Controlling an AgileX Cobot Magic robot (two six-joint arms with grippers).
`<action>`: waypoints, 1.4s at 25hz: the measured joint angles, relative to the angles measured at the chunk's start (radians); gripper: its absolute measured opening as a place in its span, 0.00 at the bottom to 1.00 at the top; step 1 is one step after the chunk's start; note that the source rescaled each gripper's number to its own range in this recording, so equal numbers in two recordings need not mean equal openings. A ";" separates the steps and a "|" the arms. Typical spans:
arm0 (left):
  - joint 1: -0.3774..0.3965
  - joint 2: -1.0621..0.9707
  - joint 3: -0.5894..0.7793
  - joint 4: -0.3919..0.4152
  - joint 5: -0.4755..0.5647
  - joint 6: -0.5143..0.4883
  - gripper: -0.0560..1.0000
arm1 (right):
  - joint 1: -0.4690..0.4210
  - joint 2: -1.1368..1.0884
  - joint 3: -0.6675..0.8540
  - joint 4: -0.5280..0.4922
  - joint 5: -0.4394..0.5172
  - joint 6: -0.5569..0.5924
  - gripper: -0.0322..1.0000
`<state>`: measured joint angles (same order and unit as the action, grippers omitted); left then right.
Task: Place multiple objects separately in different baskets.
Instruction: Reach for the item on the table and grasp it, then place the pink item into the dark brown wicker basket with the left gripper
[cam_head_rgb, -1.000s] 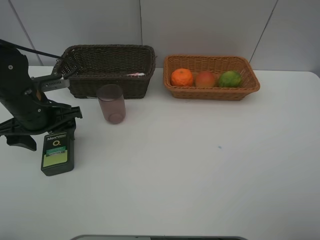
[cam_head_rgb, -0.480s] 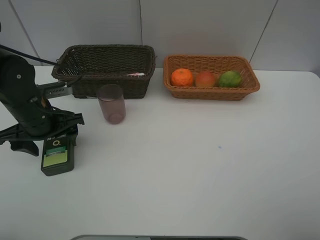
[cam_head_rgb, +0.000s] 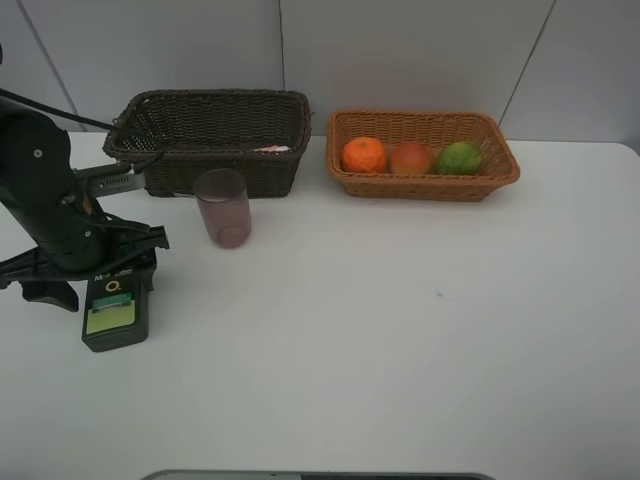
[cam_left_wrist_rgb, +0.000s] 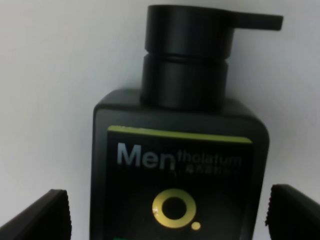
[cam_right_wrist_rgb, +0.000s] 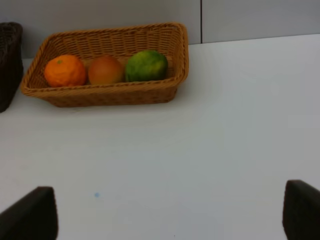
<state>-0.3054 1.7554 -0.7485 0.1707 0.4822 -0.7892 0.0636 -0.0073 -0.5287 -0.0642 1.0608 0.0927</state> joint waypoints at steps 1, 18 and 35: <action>0.000 0.000 0.000 0.000 -0.007 0.000 1.00 | 0.000 0.000 0.000 0.000 0.000 0.000 1.00; 0.000 0.097 0.000 0.012 -0.072 0.000 1.00 | 0.000 0.000 0.000 0.000 0.000 0.000 1.00; 0.000 0.097 0.000 0.019 -0.075 0.000 0.82 | 0.000 0.000 0.000 0.000 0.000 0.000 1.00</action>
<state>-0.3054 1.8520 -0.7485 0.1893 0.4068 -0.7892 0.0636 -0.0073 -0.5287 -0.0642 1.0608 0.0927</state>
